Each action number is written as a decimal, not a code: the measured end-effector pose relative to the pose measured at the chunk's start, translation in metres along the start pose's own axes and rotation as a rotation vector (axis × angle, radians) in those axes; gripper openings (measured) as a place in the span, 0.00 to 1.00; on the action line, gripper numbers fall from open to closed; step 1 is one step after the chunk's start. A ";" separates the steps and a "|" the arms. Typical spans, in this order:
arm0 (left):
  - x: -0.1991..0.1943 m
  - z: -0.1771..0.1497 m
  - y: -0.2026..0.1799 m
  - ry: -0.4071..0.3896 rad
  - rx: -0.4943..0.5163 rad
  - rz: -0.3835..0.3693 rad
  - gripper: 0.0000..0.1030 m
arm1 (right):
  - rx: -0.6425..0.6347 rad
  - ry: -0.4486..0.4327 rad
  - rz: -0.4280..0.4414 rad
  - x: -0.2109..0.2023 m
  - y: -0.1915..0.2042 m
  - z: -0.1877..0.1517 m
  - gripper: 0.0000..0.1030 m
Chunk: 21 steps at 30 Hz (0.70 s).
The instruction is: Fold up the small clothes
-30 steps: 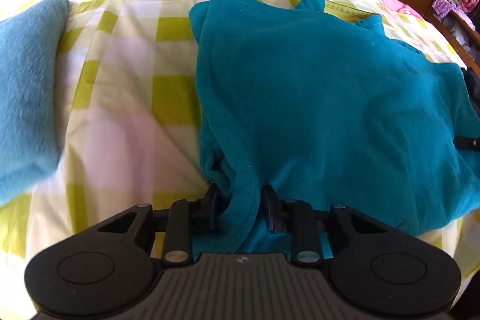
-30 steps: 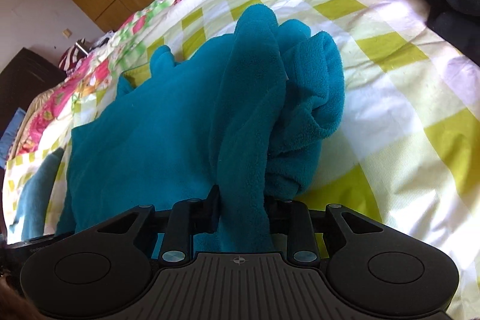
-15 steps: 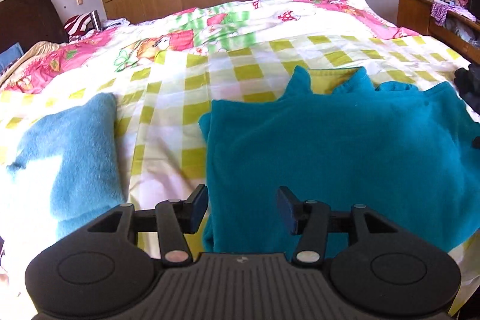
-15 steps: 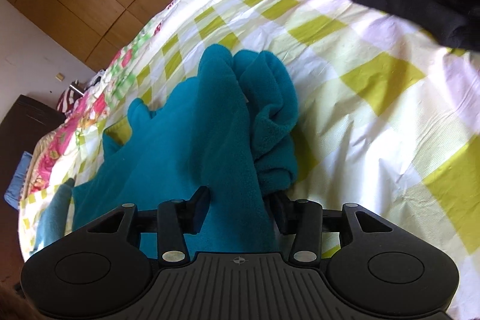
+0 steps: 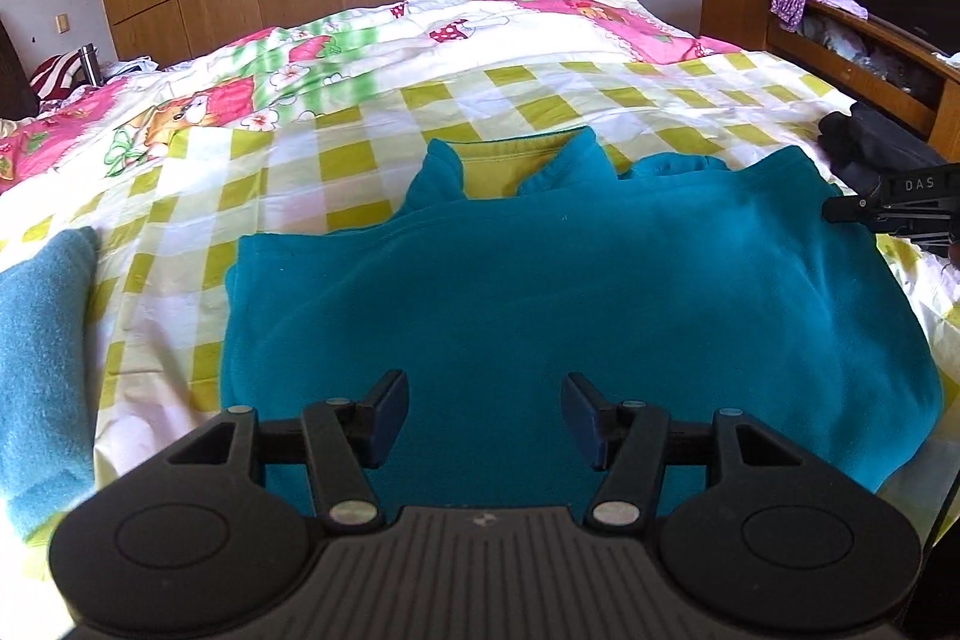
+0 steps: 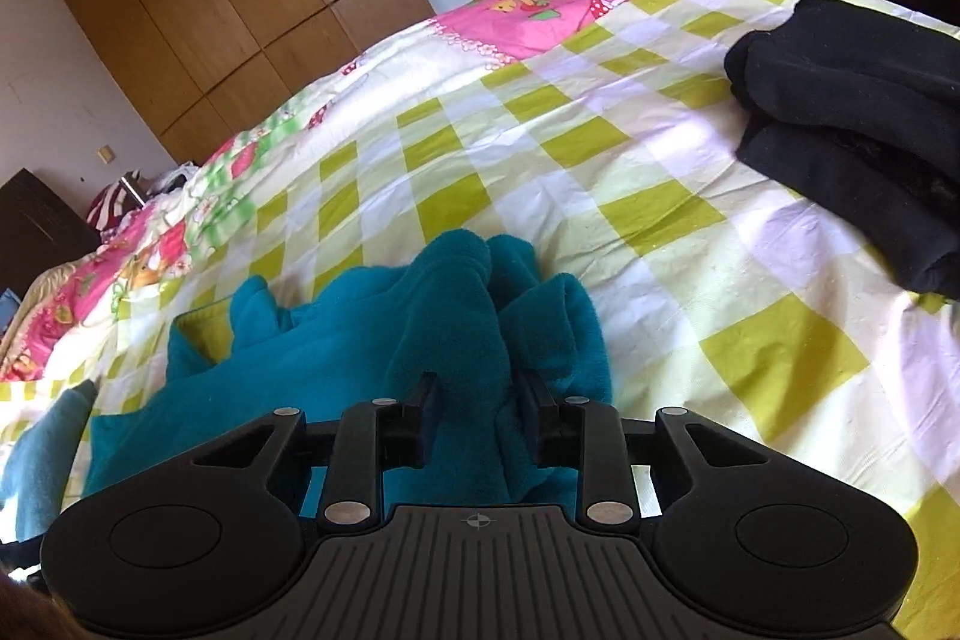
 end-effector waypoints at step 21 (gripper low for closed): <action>0.037 -0.001 0.007 0.001 -0.044 -0.029 0.74 | -0.045 0.022 -0.058 0.013 0.003 0.009 0.38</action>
Point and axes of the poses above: each gripper's, at about its wrist camera, not at the fingertips, and x roughly the way its jaws point, y to its left, z to its top, the point moved 7 cm from there along x, roughly the way its jaws point, and after that the axes turned 13 degrees about y, right-handed, at the moved point
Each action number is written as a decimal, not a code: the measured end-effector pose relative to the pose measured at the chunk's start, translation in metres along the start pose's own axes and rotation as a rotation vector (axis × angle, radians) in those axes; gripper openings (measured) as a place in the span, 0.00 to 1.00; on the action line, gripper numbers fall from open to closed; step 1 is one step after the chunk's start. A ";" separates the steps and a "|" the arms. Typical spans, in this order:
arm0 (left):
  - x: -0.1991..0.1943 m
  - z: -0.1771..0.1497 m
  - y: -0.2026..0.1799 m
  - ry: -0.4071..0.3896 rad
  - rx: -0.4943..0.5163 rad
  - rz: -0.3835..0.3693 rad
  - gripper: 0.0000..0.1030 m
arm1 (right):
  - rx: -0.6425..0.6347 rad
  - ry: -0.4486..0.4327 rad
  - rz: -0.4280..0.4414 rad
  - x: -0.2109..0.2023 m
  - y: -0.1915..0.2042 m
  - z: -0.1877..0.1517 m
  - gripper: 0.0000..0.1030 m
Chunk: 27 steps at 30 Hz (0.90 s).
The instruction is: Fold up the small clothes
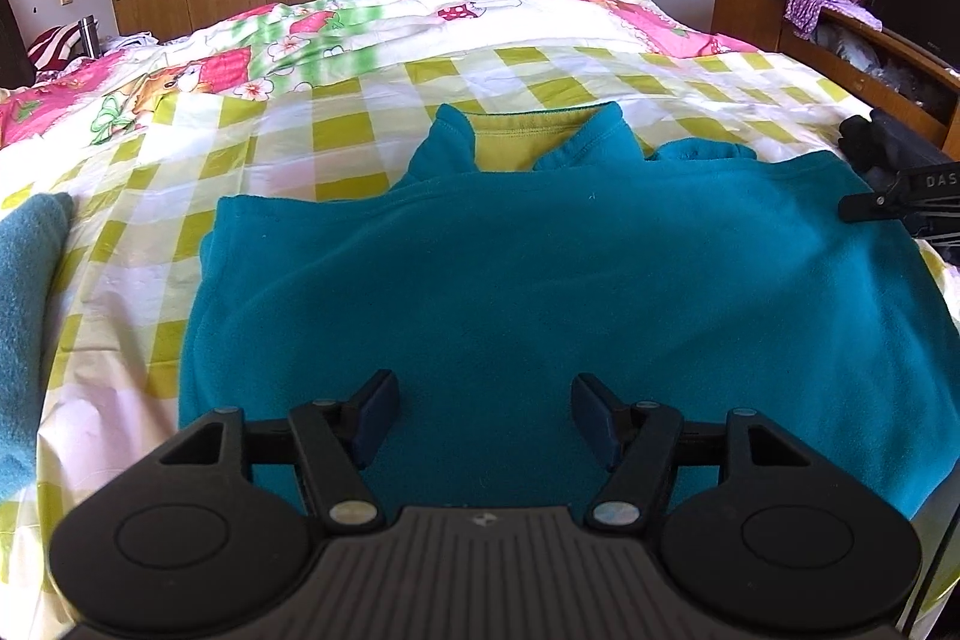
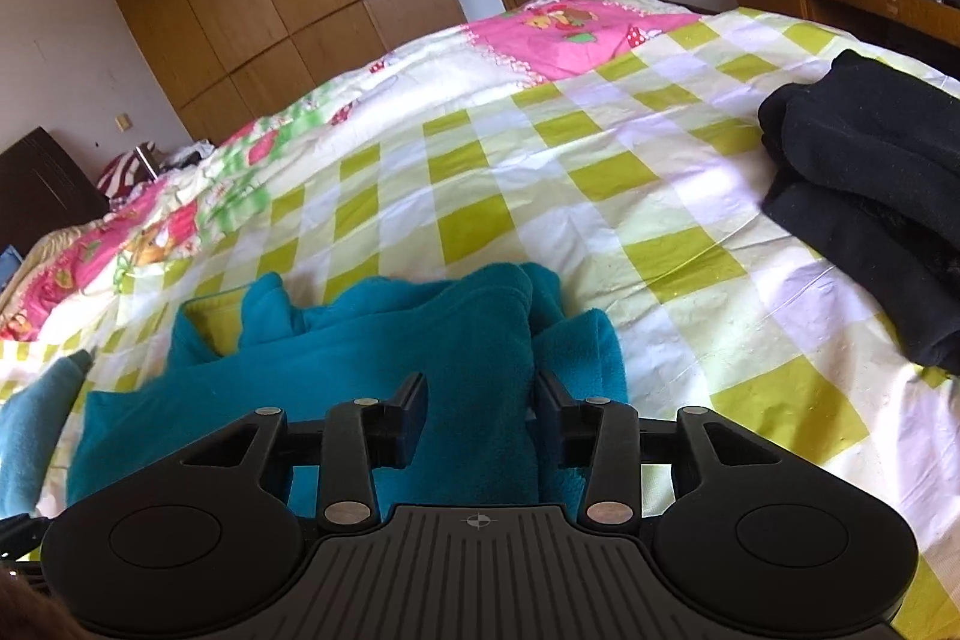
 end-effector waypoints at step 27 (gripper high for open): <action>-0.004 -0.007 0.023 -0.111 -0.012 0.071 0.78 | 0.182 -0.032 0.012 -0.041 -0.024 -0.041 0.49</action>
Point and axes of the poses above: each gripper's, at about its wrist camera, not at the fingertips, and x roughly the way its jaws point, y to its left, z to its top, the point moved 7 cm from there along x, roughly the way its jaws point, and after that the axes turned 13 degrees about y, right-handed, at the moved point
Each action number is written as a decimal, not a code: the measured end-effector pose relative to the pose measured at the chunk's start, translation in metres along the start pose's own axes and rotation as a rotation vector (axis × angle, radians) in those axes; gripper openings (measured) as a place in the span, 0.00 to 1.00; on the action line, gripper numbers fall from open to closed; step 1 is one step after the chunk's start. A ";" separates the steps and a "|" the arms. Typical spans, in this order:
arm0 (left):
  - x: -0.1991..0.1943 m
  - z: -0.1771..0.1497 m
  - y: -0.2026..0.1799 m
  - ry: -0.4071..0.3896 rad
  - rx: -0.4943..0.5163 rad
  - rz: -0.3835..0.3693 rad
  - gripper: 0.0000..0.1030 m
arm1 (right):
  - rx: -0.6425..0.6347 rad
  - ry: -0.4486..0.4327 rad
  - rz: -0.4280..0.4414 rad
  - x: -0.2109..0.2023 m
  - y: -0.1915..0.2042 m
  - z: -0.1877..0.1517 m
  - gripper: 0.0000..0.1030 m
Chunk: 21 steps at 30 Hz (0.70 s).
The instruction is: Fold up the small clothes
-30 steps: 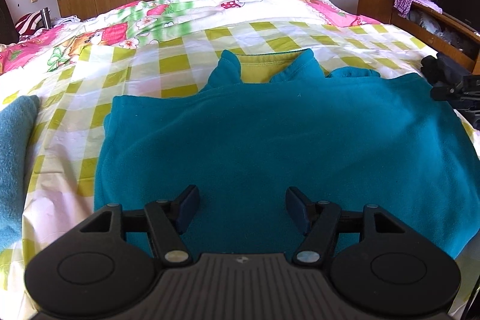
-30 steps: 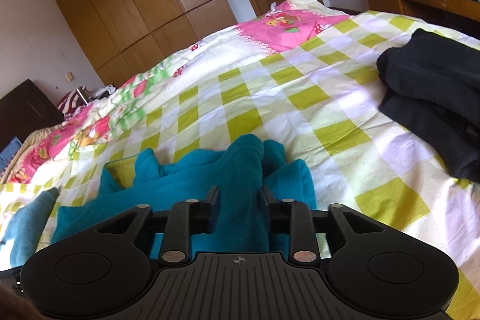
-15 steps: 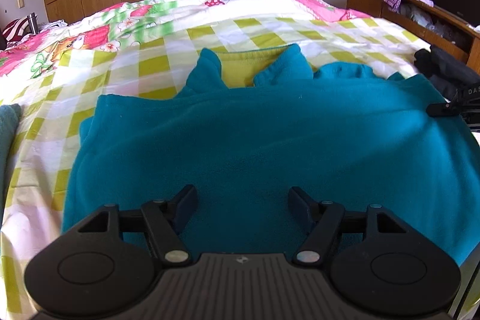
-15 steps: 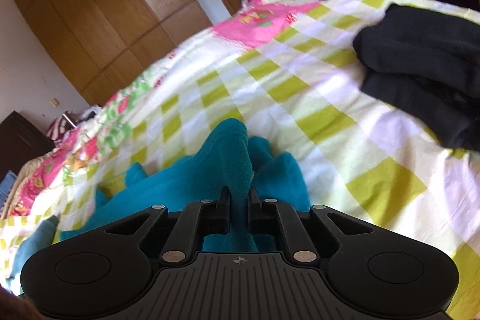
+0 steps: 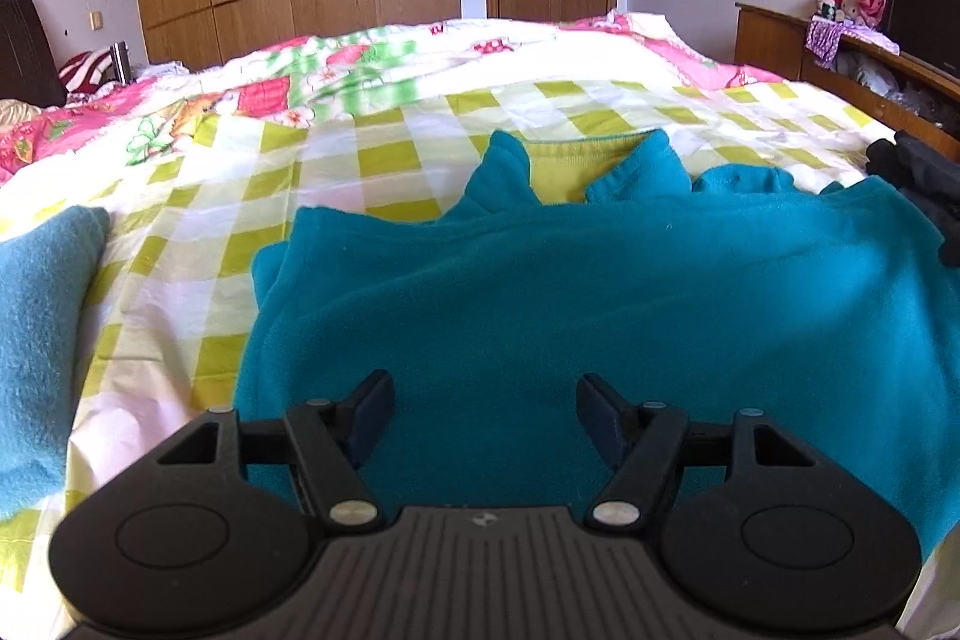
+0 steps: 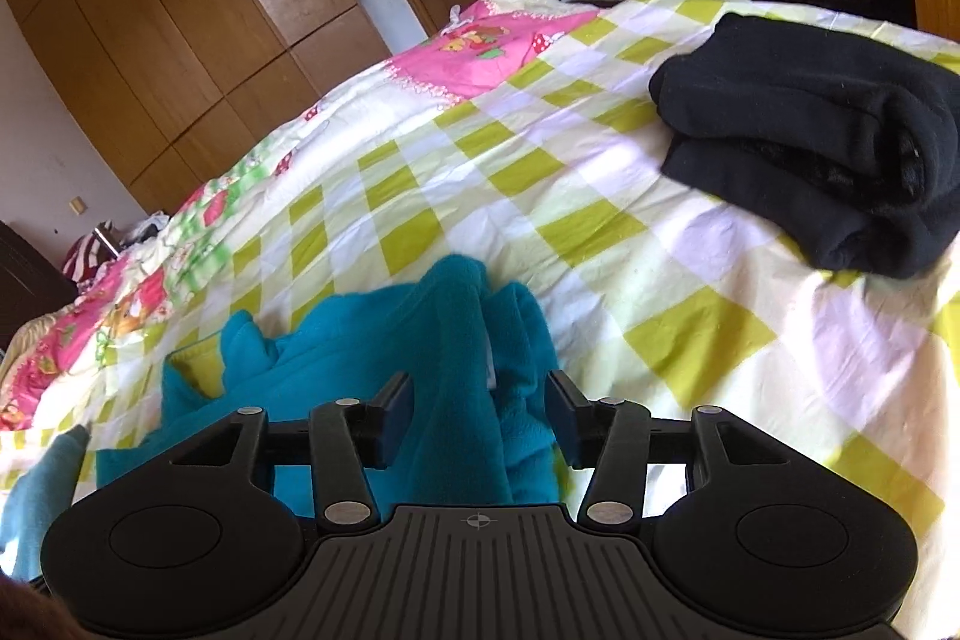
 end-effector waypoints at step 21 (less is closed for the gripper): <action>0.018 0.005 -0.017 0.054 0.011 -0.005 0.83 | 0.017 0.206 0.258 0.032 -0.024 -0.020 0.60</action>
Point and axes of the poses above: each gripper's, at about its wrist camera, not at the fingertips, and x roughly the way its jaws point, y to its left, z to its top, the point moved 7 cm from there along x, roughly the way its jaws point, and after that the axes turned 13 degrees about y, right-handed, at the moved point
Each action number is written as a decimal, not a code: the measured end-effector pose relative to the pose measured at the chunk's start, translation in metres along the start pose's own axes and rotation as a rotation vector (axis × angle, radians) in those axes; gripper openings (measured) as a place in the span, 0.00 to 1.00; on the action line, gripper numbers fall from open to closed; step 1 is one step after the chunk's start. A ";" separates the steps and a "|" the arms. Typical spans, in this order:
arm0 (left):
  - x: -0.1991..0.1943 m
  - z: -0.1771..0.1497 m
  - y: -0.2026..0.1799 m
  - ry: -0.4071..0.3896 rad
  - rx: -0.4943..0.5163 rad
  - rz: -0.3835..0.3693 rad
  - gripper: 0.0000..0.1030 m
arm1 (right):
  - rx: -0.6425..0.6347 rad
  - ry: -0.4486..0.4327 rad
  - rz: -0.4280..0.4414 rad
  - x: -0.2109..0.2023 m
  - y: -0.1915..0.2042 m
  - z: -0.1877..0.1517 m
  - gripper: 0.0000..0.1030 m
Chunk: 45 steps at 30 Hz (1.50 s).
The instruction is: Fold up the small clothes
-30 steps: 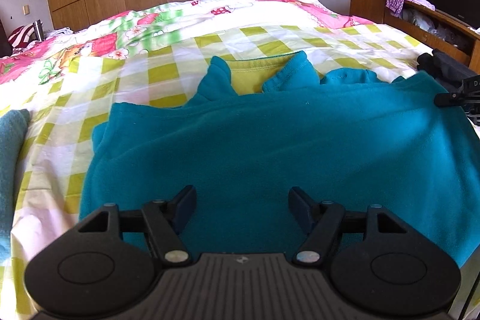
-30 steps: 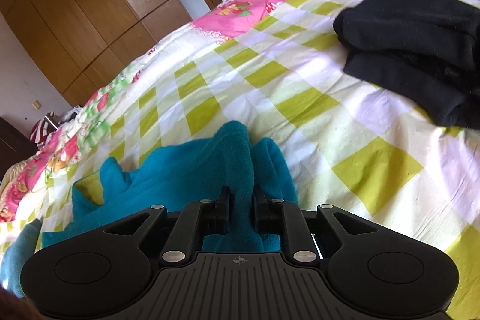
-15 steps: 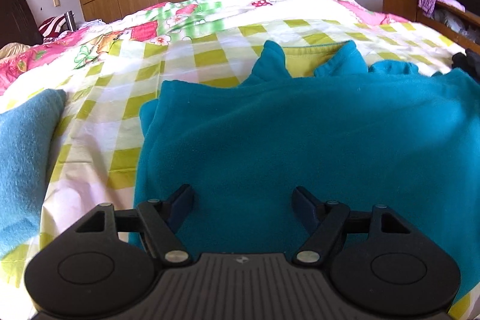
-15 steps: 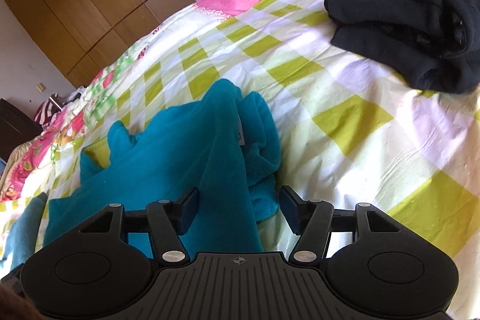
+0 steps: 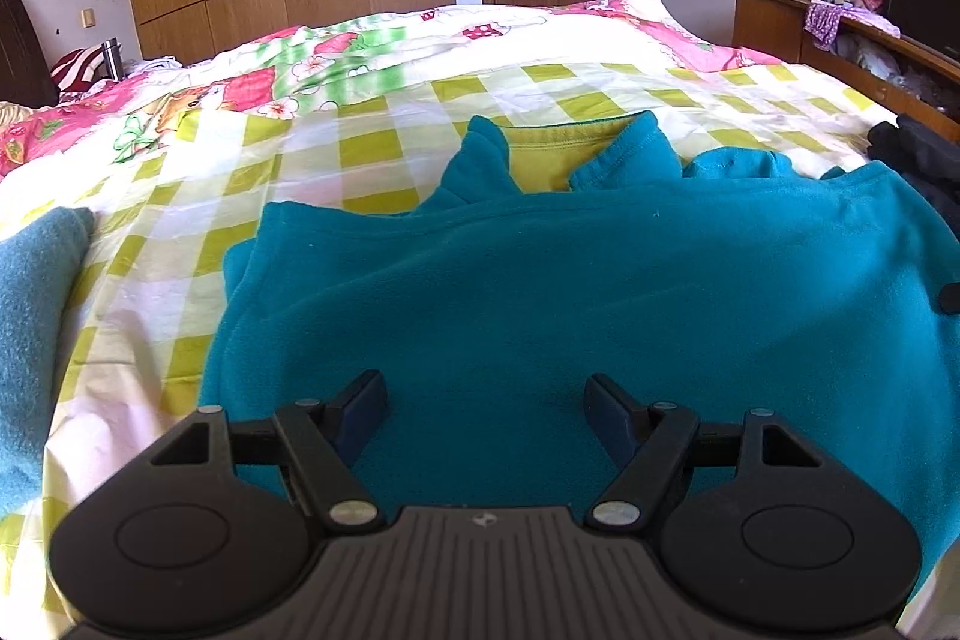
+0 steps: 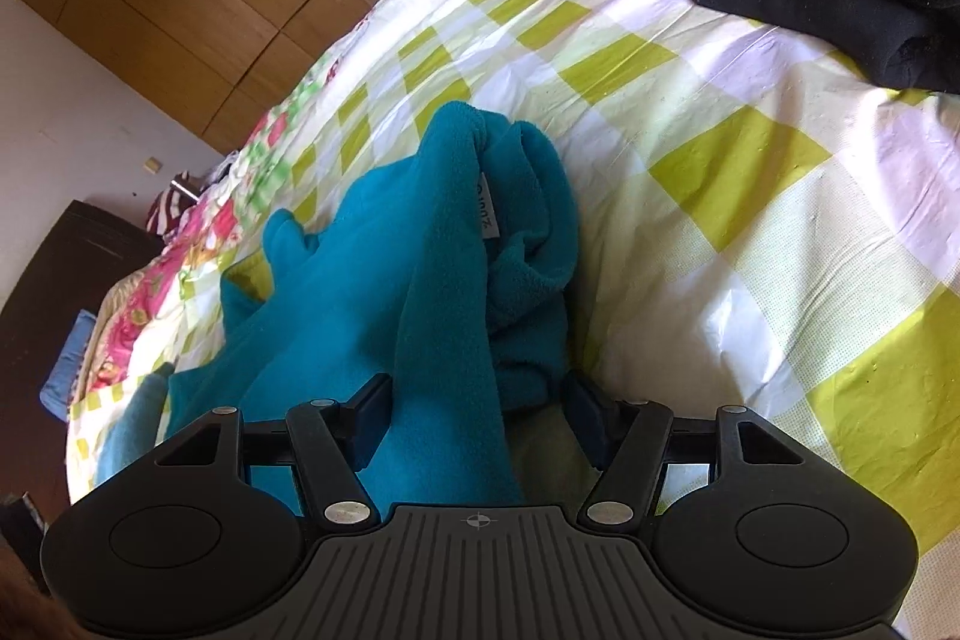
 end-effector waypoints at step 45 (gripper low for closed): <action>-0.075 -0.068 0.108 0.006 -0.228 -0.152 0.83 | -0.465 0.224 -0.119 0.173 0.346 -0.059 0.56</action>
Point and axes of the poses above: each gripper's, at about its wrist camera, not at the fingertips, and x roughly the way its jaws point, y to its left, z to its top, the point moved 7 cm from there along x, roughly the way its jaws point, and after that the axes turned 13 degrees about y, right-handed, at the moved point
